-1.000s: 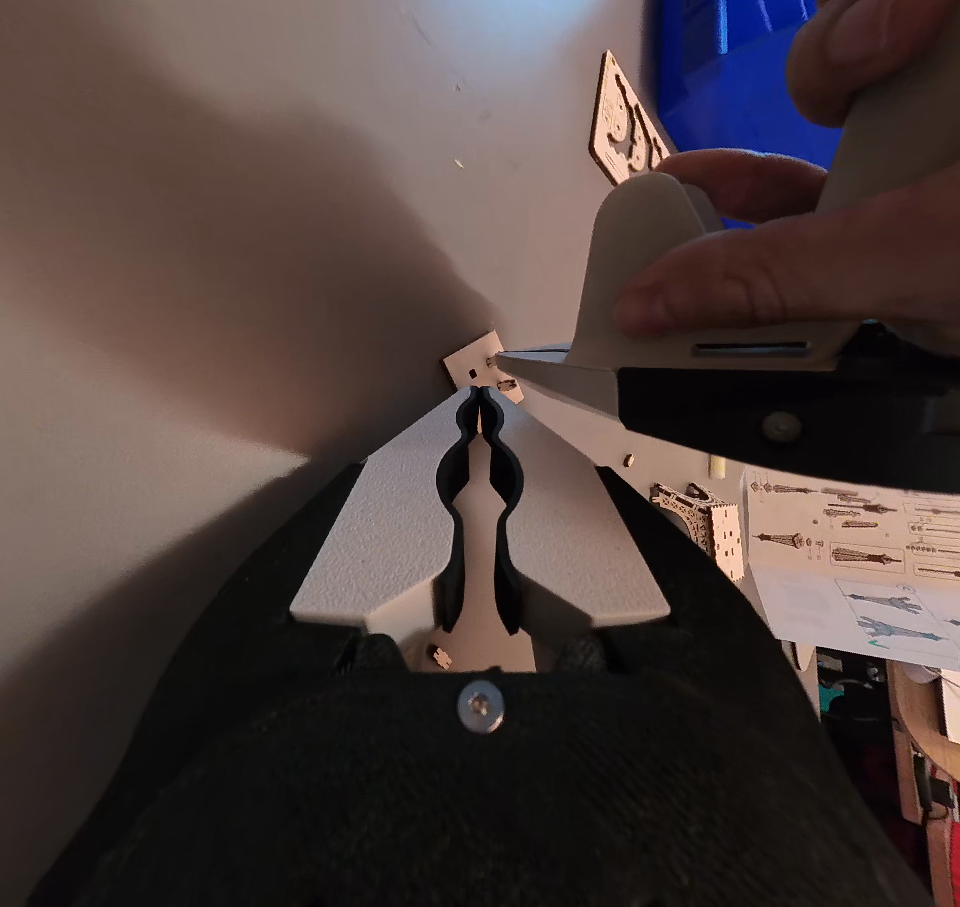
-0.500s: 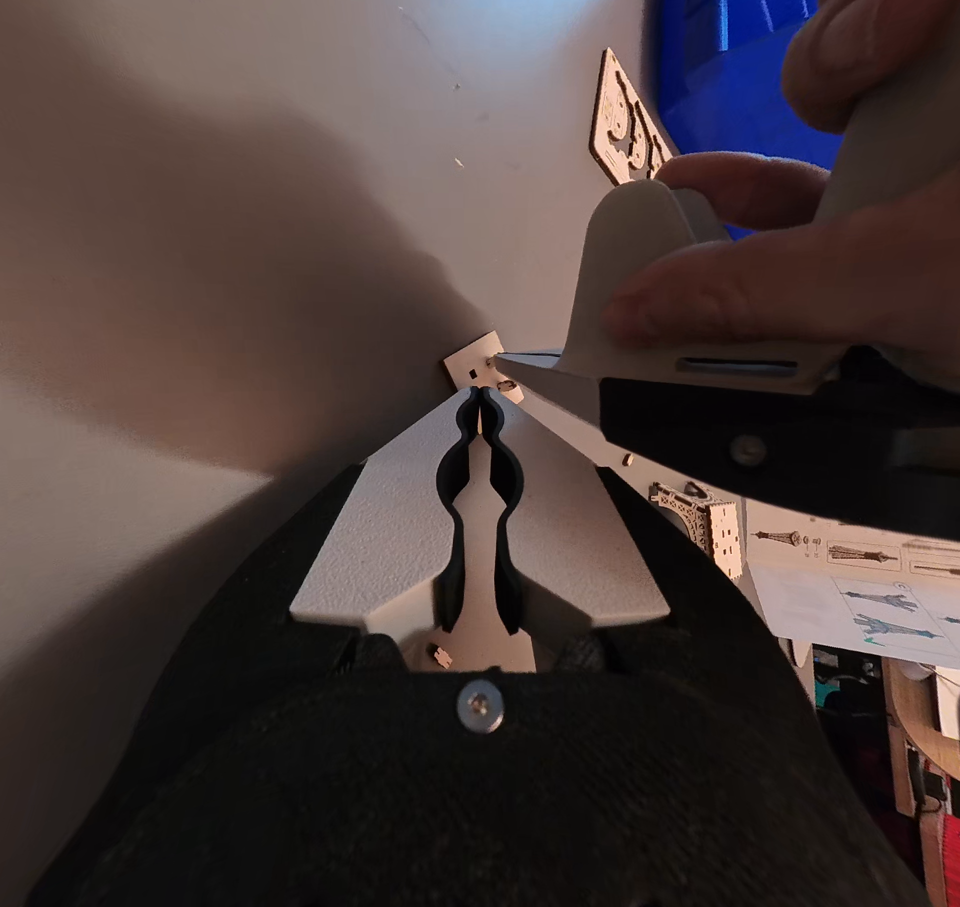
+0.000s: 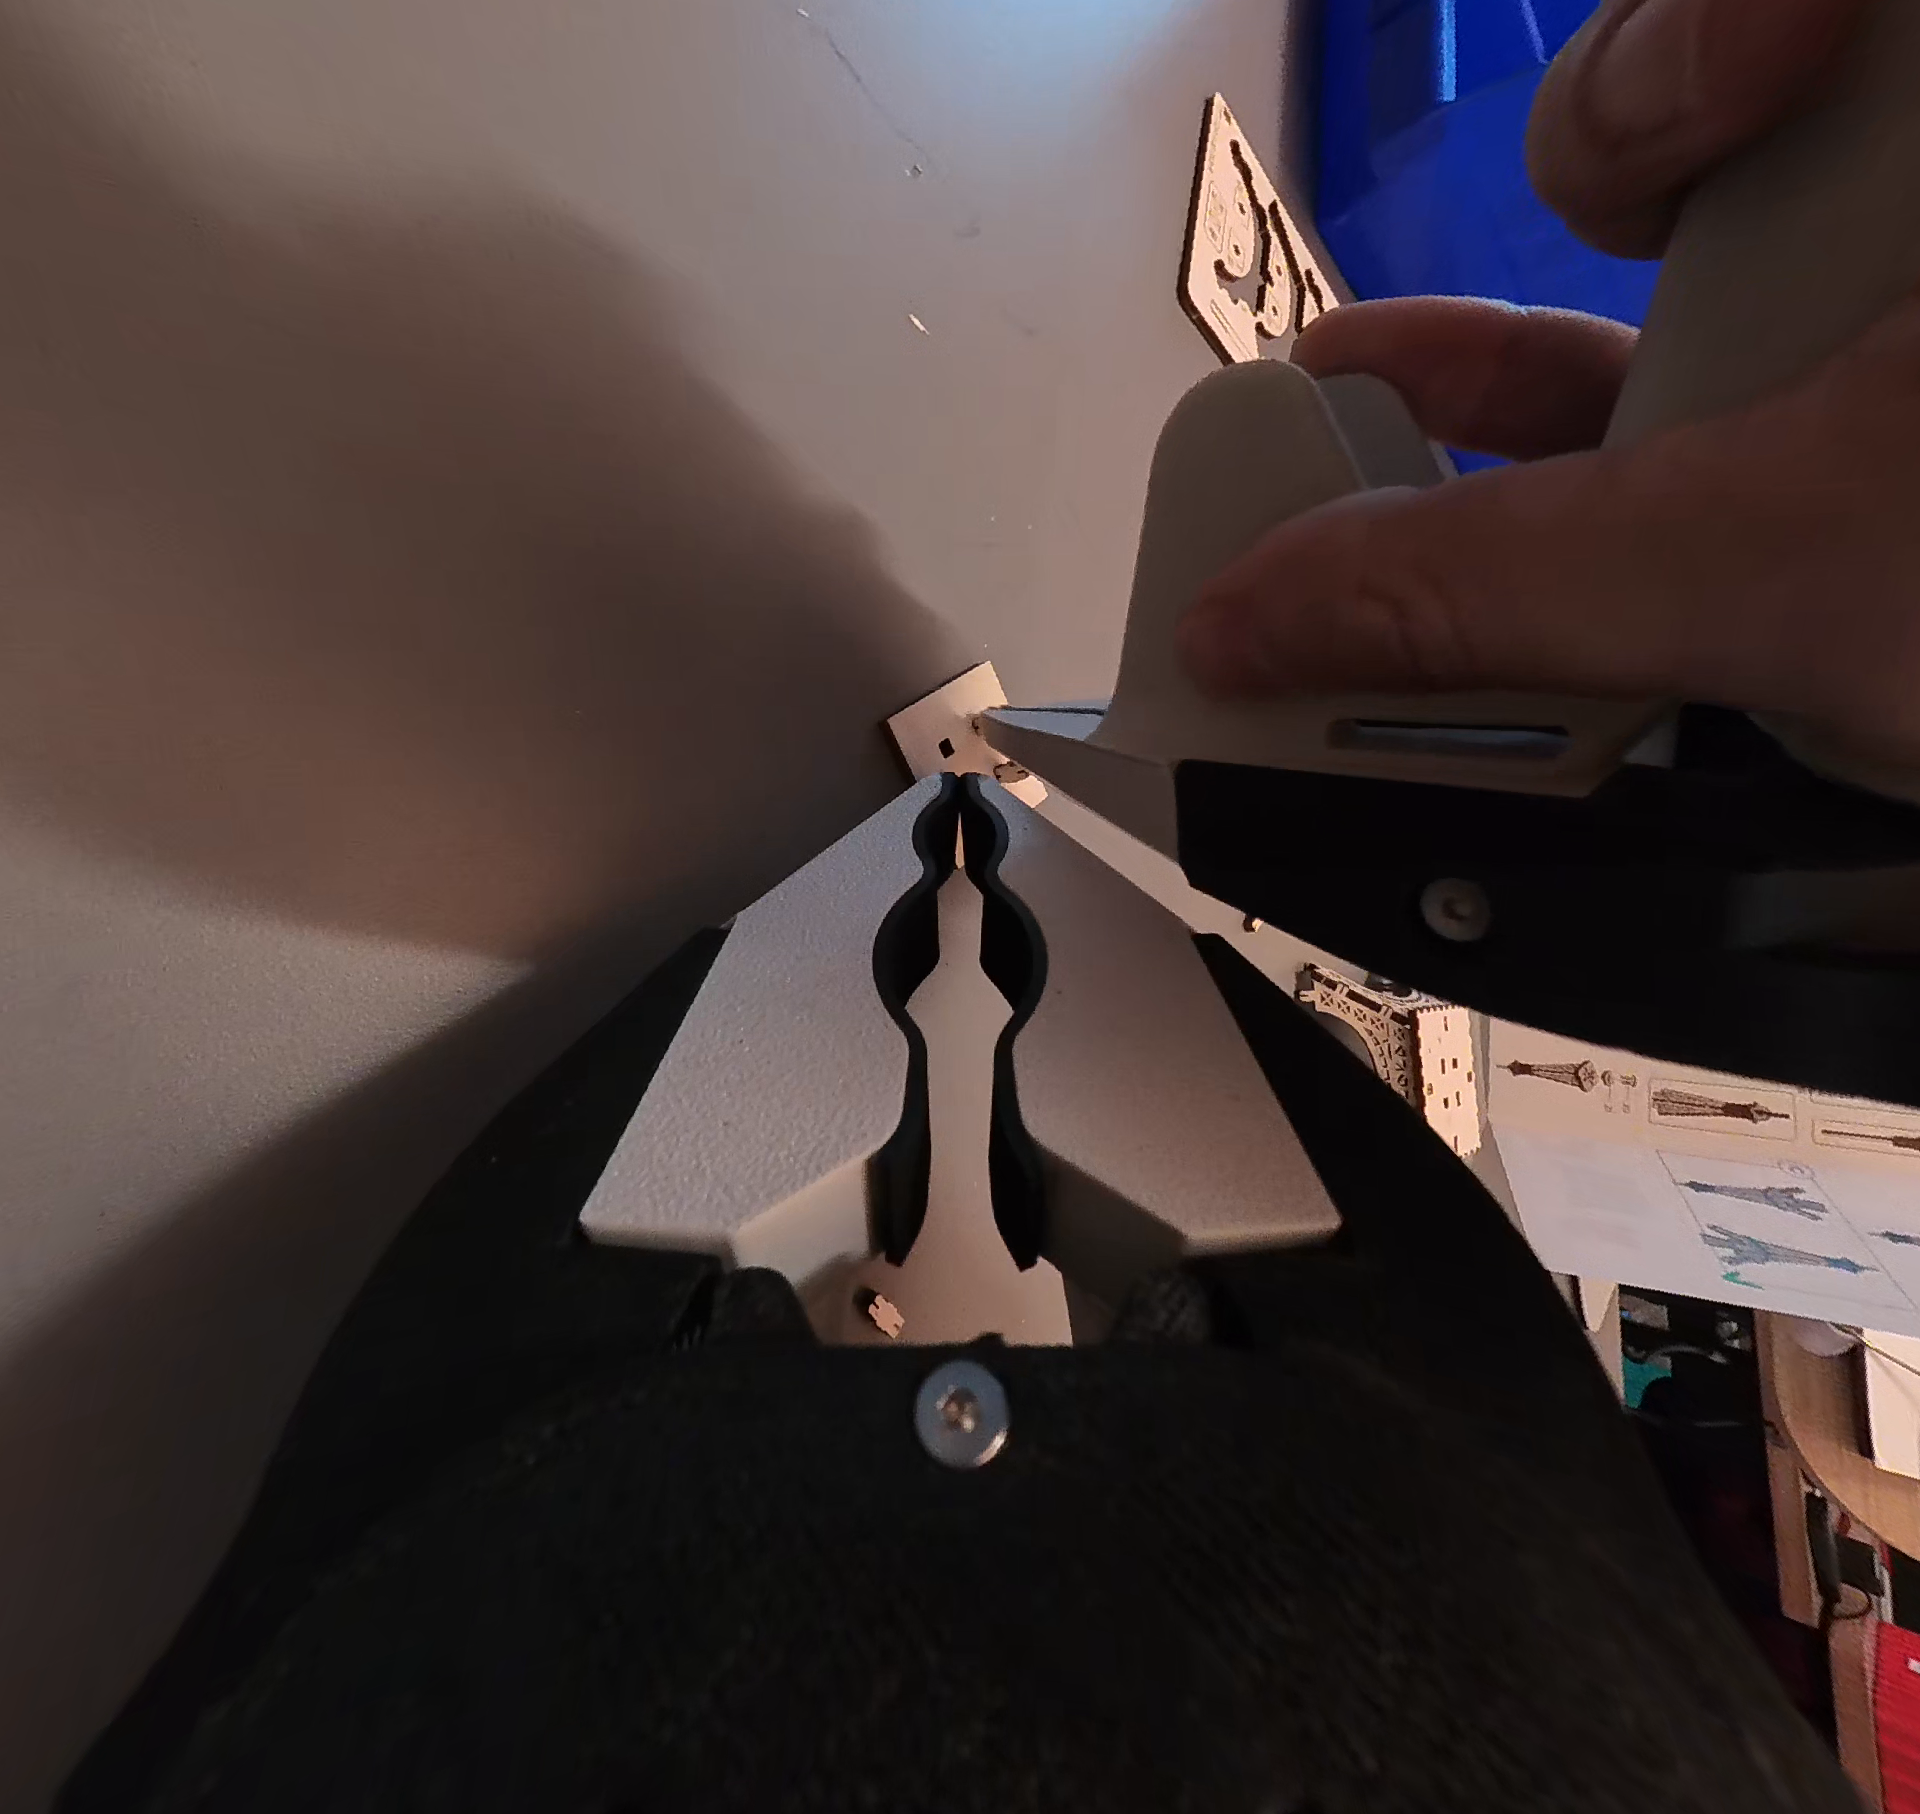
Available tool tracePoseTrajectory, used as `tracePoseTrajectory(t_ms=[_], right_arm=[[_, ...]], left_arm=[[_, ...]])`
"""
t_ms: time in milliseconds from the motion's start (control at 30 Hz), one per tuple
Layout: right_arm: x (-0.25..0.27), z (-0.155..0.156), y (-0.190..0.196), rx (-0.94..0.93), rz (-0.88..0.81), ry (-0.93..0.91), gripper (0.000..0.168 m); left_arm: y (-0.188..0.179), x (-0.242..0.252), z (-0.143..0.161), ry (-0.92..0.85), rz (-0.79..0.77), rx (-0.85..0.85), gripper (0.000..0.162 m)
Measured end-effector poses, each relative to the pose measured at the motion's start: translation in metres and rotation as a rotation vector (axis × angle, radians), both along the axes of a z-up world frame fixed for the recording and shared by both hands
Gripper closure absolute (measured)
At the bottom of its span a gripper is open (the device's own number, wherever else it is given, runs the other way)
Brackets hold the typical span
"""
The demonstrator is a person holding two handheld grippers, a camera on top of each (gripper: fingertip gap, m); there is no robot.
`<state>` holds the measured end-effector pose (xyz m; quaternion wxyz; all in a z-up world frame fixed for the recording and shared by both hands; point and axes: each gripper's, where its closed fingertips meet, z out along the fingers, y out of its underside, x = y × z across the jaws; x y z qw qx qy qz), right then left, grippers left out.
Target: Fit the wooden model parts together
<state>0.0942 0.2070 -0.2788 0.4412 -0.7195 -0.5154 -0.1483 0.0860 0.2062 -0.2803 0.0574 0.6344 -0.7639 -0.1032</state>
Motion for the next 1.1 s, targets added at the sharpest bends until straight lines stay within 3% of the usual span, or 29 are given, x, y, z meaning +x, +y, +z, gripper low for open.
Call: tracePoseTrajectory(t_ms=[33,300,533,700,933,1100], right_arm=[[0.000,0.000,0.000,-0.001,0.000,0.001,0.168],[0.000,0.000,0.000,0.002,0.000,-0.008,0.168],[0.000,0.000,0.000,0.000,0.000,0.000,0.168],[0.000,0.000,-0.001,-0.002,0.001,0.007,0.168],[0.000,0.000,-0.002,0.011,0.013,-0.019,0.168],[0.001,0.000,-0.003,0.016,0.021,-0.033,0.168]], left_arm=[[0.000,0.000,0.000,0.001,0.000,-0.003,0.162],[0.000,0.000,0.000,-0.047,0.024,-0.046,0.162],[-0.005,0.001,0.010,-0.097,0.024,-0.121,0.143],[0.004,0.013,0.038,-0.236,0.050,-0.122,0.145],[-0.005,-0.002,0.023,-0.352,0.003,-0.133,0.148],[0.008,0.001,0.029,-0.635,-0.084,-0.029,0.150]])
